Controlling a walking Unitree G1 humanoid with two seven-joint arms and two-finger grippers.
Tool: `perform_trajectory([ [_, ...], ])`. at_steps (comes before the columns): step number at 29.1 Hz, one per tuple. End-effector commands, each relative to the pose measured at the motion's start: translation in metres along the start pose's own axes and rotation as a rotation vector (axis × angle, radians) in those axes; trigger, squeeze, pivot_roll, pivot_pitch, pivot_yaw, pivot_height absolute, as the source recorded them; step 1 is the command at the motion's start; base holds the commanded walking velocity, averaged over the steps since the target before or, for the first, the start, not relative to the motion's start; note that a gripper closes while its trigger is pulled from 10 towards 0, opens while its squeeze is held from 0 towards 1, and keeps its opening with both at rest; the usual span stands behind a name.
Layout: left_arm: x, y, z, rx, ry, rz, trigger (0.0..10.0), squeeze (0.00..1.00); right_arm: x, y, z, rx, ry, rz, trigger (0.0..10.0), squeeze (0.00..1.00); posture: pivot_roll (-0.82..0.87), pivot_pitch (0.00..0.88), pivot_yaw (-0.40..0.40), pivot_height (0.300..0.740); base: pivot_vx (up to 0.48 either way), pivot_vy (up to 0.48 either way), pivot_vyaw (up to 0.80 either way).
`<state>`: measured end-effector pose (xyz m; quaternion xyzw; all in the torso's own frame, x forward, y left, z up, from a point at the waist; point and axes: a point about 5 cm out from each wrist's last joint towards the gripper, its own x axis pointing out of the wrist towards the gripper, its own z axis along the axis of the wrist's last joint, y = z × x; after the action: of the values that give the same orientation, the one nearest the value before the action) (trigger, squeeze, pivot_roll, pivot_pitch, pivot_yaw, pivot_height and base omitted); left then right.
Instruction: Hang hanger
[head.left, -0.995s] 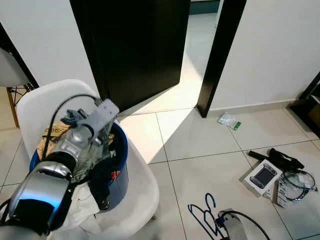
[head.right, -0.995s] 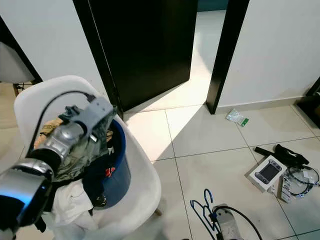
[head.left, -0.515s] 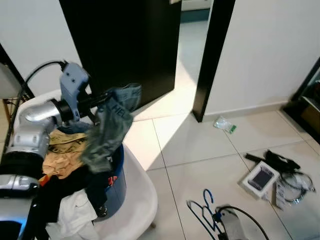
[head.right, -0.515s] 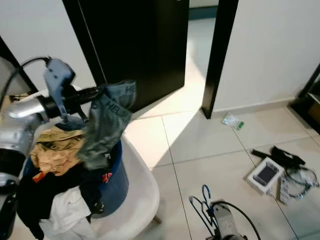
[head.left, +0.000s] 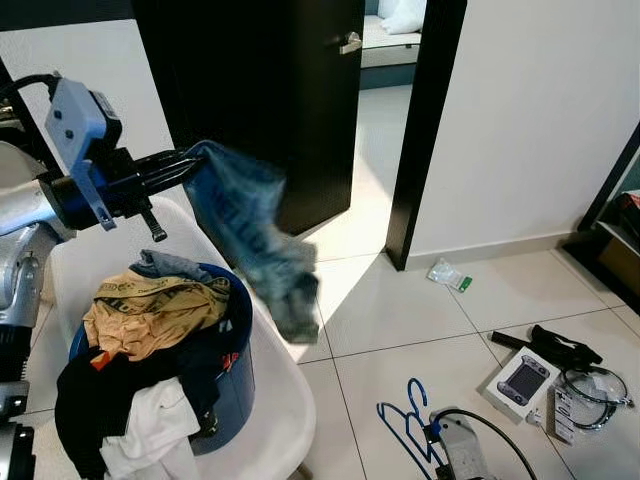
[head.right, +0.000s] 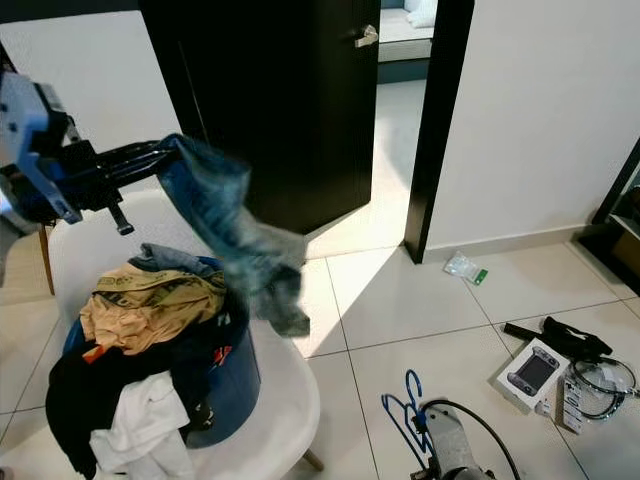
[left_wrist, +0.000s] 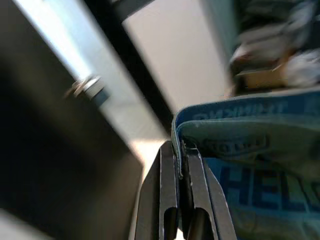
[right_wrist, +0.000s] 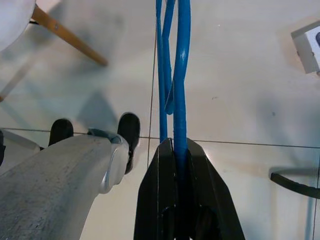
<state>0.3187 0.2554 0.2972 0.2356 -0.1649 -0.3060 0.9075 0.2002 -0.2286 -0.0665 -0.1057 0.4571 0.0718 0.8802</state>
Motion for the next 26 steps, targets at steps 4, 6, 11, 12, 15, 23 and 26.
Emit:
perform_trajectory([
  [4, -0.014, 0.011, -0.016, 0.024, 0.123, 0.105, 10.0, 0.0, 0.001, 0.0, 0.002, -0.001, 0.004, -0.003, 10.0, 0.0, -0.06, 0.0, 0.011, 0.74, 0.0, 0.0, 0.0],
  [6, -0.024, 0.016, -0.023, 0.038, 0.184, 0.171, 10.0, 0.0, 0.001, 0.0, 0.003, -0.003, 0.002, -0.005, 10.0, 0.0, -0.05, 0.0, 0.007, 0.74, 0.0, 0.0, 0.0],
  [11, -0.042, -0.009, -0.047, 0.035, 0.355, 0.073, 10.0, 0.0, 0.001, -0.001, 0.008, -0.007, -0.004, -0.01, 10.0, 0.0, -0.04, 0.0, 0.012, 0.74, 0.0, 0.0, 0.0],
  [12, -0.042, -0.009, -0.047, 0.035, 0.355, 0.073, 10.0, 0.0, 0.001, -0.001, 0.008, -0.007, -0.004, -0.01, 10.0, 0.0, -0.04, 0.0, 0.012, 0.74, 0.0, 0.0, 0.0],
  [15, -0.045, -0.048, -0.066, -0.049, 0.422, -0.117, 10.0, 0.0, 0.002, 0.0, 0.009, -0.008, -0.008, -0.009, 10.0, 0.0, -0.04, 0.0, 0.018, 0.74, 0.0, 0.0, 0.0],
  [23, -0.093, -0.116, -0.11, -0.282, 0.653, -0.352, 10.0, 0.0, 0.002, 0.001, 0.011, 0.001, -0.016, -0.01, 10.0, 0.0, -0.04, 0.0, 0.025, 0.74, 0.0, 0.0, 0.0],
  [26, -0.109, -0.119, -0.108, -0.348, 0.674, -0.372, 10.0, 0.0, 0.002, 0.001, 0.011, -0.001, -0.016, -0.009, 10.0, 0.0, -0.03, 0.0, 0.023, 0.74, 0.0, 0.0, 0.0],
])
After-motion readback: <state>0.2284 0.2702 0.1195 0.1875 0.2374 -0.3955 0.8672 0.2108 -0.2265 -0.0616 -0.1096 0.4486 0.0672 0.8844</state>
